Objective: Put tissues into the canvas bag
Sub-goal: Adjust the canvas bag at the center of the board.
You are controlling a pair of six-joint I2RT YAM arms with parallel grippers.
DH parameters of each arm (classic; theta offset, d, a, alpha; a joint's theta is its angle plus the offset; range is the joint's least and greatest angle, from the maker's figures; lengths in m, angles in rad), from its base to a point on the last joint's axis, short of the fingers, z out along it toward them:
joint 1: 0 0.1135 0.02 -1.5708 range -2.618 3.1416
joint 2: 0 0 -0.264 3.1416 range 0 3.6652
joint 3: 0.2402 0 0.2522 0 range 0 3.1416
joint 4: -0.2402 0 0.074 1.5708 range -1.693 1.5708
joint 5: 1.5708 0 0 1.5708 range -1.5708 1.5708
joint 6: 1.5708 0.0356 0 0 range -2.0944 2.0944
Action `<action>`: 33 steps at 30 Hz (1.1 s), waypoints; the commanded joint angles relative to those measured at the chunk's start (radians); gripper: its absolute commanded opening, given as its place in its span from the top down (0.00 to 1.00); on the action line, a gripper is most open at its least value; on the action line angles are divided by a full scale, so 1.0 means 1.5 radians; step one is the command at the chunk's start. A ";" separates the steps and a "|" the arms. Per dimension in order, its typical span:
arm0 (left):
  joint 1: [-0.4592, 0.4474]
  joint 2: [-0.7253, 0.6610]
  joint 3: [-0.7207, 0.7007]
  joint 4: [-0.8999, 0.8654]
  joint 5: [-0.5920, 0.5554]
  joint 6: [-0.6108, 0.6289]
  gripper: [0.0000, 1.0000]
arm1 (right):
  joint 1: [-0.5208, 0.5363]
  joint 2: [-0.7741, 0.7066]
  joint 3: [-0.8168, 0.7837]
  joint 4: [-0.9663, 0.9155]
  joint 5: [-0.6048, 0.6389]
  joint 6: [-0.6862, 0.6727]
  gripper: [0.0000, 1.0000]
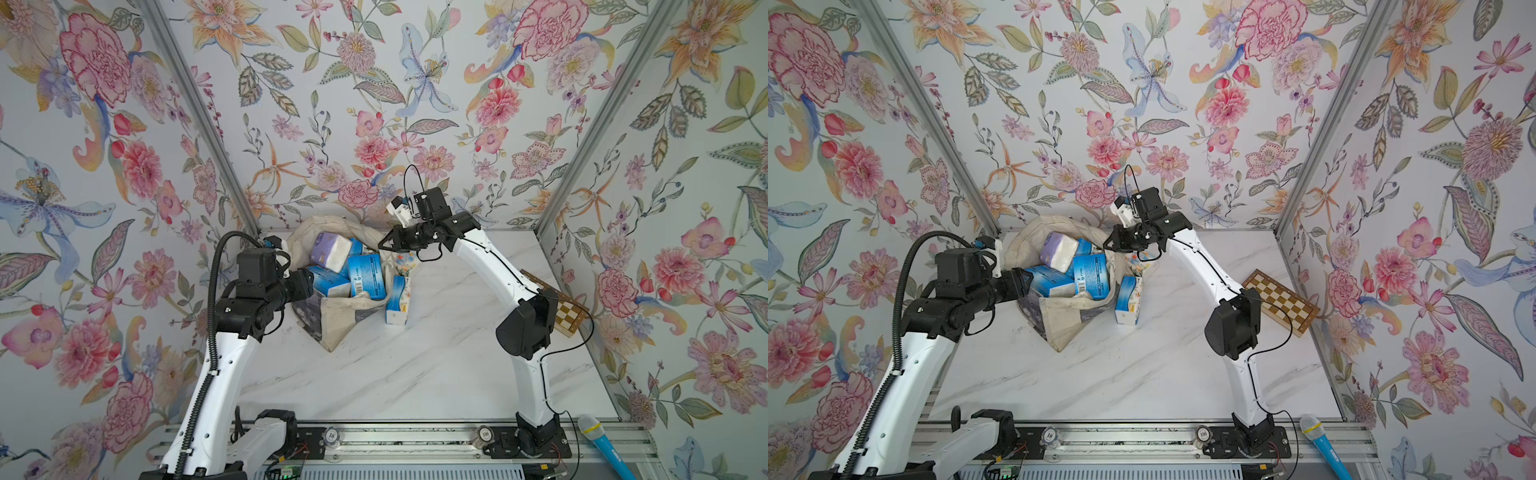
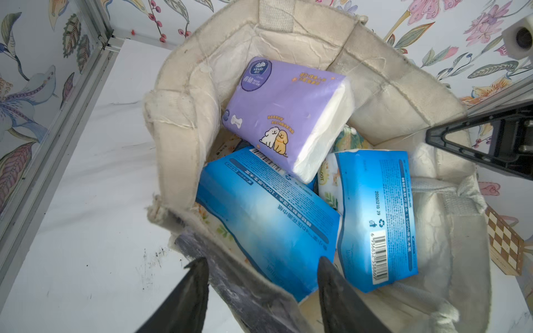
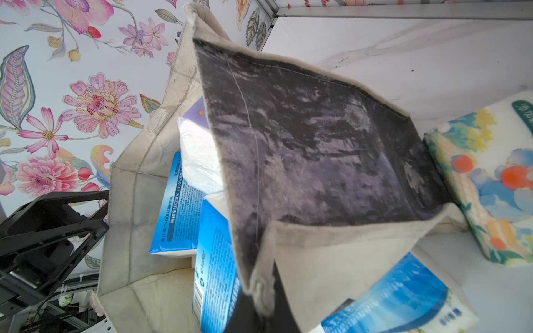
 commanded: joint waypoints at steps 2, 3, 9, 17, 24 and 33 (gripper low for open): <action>-0.004 -0.004 -0.024 0.022 0.016 -0.012 0.43 | 0.003 -0.005 -0.012 0.014 -0.009 -0.018 1.00; -0.003 -0.001 -0.027 0.022 0.016 -0.011 0.45 | 0.004 -0.006 -0.013 0.014 -0.009 -0.018 1.00; -0.003 0.002 -0.022 -0.005 0.003 0.003 0.57 | 0.003 -0.021 -0.025 0.015 0.013 -0.029 1.00; -0.004 -0.004 0.031 -0.046 -0.073 0.025 1.00 | -0.003 -0.032 -0.036 0.022 0.009 -0.034 1.00; -0.003 -0.019 0.055 -0.063 -0.140 0.029 1.00 | -0.004 -0.123 -0.167 0.121 -0.007 -0.046 1.00; -0.004 -0.060 0.095 -0.088 -0.305 0.039 1.00 | -0.009 -0.230 -0.359 0.288 -0.016 -0.022 1.00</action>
